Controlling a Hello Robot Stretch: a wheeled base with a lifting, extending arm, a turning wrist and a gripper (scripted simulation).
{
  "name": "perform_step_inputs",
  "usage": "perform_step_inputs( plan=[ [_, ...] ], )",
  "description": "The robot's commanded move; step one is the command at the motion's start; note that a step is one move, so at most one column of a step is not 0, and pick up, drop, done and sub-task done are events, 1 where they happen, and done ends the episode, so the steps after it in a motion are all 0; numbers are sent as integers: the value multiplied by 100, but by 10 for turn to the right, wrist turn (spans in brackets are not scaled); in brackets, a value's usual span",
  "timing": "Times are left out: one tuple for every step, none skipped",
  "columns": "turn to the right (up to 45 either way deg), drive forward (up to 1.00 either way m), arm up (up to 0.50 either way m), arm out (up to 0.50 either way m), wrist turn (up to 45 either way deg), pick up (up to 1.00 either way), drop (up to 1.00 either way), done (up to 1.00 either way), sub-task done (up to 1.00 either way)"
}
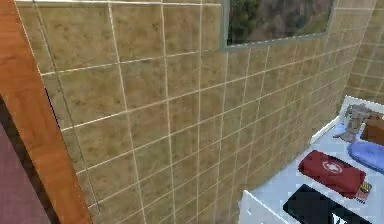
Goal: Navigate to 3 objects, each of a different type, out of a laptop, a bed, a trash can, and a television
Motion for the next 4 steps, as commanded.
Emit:
perform_step_inputs(
  plan=[
    [-450, 0, 0, 0, 0, 0, 0, 0, 0],
    [-450, 0, 0, 0, 0, 0, 0, 0, 0],
    [-450, 0, 0, 0, 0, 0, 0, 0, 0],
    [0, 100, 0, 0, 0, 0, 0, 0, 0]
  ],
)
